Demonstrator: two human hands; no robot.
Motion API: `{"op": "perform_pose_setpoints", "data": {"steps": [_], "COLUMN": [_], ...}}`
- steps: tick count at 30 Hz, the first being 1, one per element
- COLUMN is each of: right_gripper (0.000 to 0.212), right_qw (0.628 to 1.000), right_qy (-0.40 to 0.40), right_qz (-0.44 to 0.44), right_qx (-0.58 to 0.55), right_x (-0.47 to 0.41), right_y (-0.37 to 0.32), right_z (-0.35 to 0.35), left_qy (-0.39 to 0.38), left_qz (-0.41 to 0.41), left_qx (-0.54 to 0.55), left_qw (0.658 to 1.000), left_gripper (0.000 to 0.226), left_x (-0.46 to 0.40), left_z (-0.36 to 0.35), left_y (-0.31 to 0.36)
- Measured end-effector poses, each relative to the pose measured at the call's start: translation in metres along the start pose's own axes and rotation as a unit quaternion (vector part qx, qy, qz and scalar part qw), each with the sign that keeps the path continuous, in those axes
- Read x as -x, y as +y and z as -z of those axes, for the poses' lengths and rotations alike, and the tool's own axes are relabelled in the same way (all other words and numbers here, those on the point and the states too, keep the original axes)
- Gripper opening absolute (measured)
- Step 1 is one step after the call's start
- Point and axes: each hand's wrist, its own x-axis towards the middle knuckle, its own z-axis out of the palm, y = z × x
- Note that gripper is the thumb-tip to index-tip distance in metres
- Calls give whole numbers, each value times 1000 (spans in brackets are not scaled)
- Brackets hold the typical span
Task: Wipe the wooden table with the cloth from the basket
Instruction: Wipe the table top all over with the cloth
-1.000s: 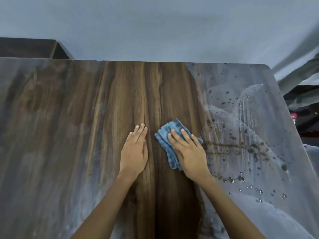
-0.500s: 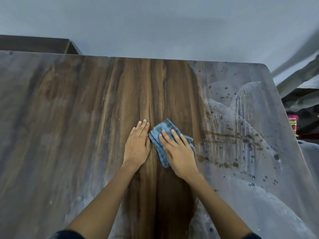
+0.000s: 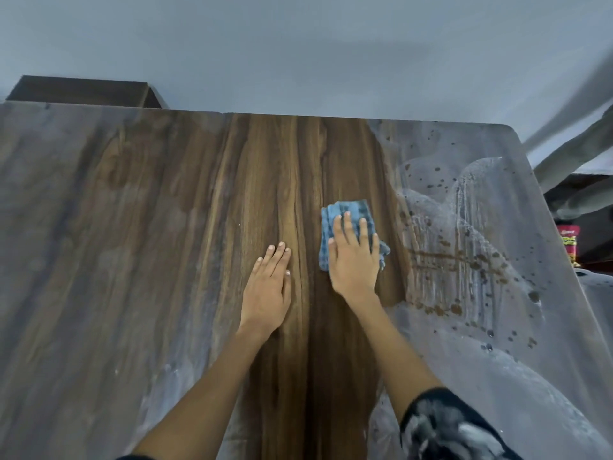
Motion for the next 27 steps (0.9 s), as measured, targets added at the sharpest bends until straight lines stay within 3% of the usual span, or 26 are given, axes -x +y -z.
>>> {"op": "perform_pose_setpoints", "data": {"steps": [4, 7, 12, 18, 24, 27], "right_gripper": [50, 51, 52, 51, 50, 62], "right_qw": [993, 991, 998, 997, 995, 984], "right_qy": [-15, -33, -28, -20, -37, -90], "right_qz": [116, 125, 29, -71, 89, 149], "right_qx": [10, 42, 47, -28, 21, 42], "right_x": [74, 120, 97, 31, 97, 150], "right_y": [1, 22, 45, 0, -16, 4], "right_z": [-9, -12, -1, 5, -4, -8], "left_qy": [-11, -13, -16, -20, -14, -18], "left_qz": [3, 3, 9, 22, 28, 27], "left_qx": [0, -8, 0, -4, 0, 0], "left_qw": [1000, 1000, 1000, 1000, 1000, 999], "left_gripper": [49, 61, 67, 68, 64, 63], "left_x": [7, 14, 25, 46, 71, 81], "left_z": [-2, -3, 0, 1, 0, 1], "left_y": [-3, -6, -3, -3, -5, -8]}}
